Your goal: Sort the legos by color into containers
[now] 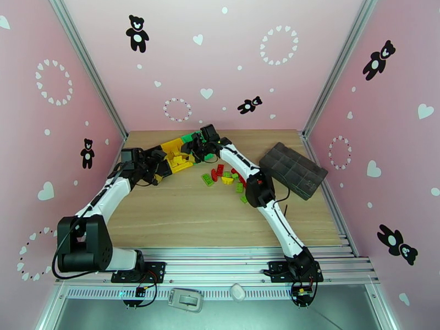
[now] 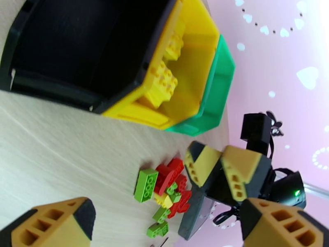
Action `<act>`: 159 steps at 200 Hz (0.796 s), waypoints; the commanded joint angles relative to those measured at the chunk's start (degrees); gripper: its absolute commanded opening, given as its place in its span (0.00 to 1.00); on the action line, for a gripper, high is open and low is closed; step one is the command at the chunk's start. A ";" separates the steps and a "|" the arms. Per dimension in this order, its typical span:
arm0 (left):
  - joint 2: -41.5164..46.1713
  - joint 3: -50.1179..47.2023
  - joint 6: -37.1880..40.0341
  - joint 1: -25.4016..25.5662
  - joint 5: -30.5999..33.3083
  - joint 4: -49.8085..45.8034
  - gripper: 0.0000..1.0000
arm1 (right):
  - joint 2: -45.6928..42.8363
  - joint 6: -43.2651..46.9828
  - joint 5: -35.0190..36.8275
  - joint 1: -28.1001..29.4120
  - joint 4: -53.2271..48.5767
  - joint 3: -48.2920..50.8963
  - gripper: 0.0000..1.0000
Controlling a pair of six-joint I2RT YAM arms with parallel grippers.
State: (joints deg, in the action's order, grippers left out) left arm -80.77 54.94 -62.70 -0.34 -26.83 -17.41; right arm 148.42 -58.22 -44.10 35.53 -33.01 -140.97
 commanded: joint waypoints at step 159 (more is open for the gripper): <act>-8.19 6.12 1.27 26.32 17.51 -11.00 0.96 | -29.20 23.12 26.30 -4.28 -22.36 39.21 0.64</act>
State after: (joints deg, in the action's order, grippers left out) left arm -87.31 59.27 -60.25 24.16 -11.79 -27.03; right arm 121.75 -36.80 -21.34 31.03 -52.77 -103.22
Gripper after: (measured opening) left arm 0.965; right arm 0.638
